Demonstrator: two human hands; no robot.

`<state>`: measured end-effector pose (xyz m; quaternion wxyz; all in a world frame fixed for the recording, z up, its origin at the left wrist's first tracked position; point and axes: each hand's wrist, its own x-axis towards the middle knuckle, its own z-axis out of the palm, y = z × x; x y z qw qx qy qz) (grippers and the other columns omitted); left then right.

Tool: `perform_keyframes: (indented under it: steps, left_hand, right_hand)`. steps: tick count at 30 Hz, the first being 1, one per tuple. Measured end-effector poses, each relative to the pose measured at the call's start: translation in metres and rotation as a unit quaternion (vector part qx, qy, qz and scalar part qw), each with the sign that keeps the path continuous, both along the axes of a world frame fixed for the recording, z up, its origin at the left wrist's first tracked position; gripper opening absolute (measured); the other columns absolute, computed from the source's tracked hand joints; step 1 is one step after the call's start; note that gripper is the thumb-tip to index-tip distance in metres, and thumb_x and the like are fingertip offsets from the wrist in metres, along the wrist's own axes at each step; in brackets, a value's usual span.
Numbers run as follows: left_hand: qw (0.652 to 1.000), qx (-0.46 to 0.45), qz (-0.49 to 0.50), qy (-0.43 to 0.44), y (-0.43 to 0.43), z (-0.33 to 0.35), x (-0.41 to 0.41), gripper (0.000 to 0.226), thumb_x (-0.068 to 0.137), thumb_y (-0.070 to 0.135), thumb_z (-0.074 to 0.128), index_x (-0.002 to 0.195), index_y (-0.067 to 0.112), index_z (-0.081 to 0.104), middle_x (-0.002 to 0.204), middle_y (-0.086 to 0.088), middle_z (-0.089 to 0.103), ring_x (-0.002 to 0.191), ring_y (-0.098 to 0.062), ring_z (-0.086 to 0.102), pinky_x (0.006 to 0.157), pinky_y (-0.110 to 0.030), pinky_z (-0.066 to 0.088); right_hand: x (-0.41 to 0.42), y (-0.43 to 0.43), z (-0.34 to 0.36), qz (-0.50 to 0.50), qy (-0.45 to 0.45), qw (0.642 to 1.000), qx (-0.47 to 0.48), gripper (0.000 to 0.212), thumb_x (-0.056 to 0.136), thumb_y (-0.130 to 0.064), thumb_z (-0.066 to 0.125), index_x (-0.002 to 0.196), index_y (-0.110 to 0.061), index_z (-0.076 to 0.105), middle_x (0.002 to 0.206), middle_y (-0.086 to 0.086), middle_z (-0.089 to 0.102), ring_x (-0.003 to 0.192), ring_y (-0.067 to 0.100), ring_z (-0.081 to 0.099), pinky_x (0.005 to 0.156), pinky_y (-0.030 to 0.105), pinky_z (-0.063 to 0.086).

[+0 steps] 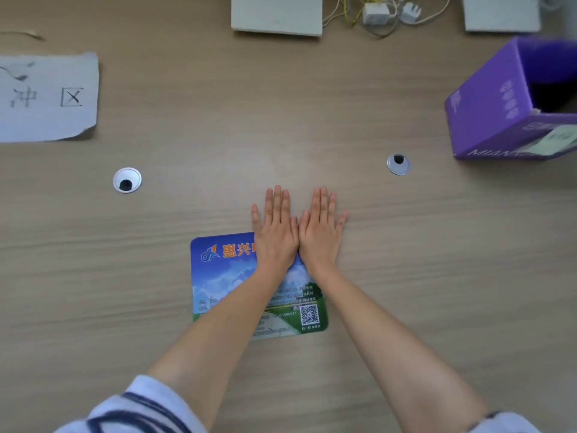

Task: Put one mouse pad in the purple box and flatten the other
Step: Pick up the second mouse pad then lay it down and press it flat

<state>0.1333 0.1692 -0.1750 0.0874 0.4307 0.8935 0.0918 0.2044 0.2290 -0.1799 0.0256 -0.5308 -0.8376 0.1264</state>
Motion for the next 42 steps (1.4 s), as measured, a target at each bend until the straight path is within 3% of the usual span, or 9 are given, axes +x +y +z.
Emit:
perform_keyframes:
  steps: [7,26,35,42]
  left_hand:
    - [1.0,0.008,0.0,-0.023,-0.0006,0.0005,-0.0018,0.057,0.1,0.032,0.018,0.152,0.014,0.0,0.162,-0.003,0.002,0.149,-0.018,-0.003,0.119,-0.048,-0.003]
    - [1.0,0.01,0.004,-0.009,0.0004,-0.0005,-0.0015,0.06,0.099,0.032,0.017,0.153,0.013,0.0,0.162,-0.003,0.001,0.149,-0.018,-0.003,0.119,-0.05,-0.001]
    - [1.0,0.008,0.005,-0.018,-0.0011,-0.0002,-0.0019,0.059,0.099,0.033,0.017,0.153,0.015,-0.001,0.162,-0.002,-0.001,0.149,-0.019,-0.006,0.119,-0.051,0.0]
    - [0.998,0.05,-0.017,-0.032,-0.0089,0.0083,-0.0006,0.06,0.098,0.031,0.018,0.153,0.013,0.003,0.162,-0.002,0.004,0.149,-0.017,-0.001,0.118,-0.05,0.005]
  right_hand:
    - [-0.0008,0.001,-0.001,0.006,0.0,1.0,0.005,0.058,0.099,-0.032,0.019,0.153,-0.012,0.014,0.162,0.002,0.013,0.15,0.02,0.007,0.118,0.051,0.003]
    - [-0.0009,0.0008,-0.0035,-0.001,-0.004,1.0,0.019,0.058,0.098,-0.032,0.015,0.154,-0.014,0.015,0.162,0.001,0.013,0.15,0.02,0.007,0.119,0.049,0.004]
    - [-0.0022,0.0003,-0.0032,-0.004,-0.004,1.0,0.021,0.055,0.102,-0.028,0.026,0.153,-0.012,0.016,0.162,0.001,0.013,0.15,0.021,0.007,0.118,0.051,0.0]
    - [0.0012,-0.0079,0.0036,-0.047,0.013,0.999,0.0,0.059,0.098,-0.035,0.009,0.154,-0.015,0.012,0.162,-0.001,0.012,0.15,0.02,0.005,0.119,0.054,0.003]
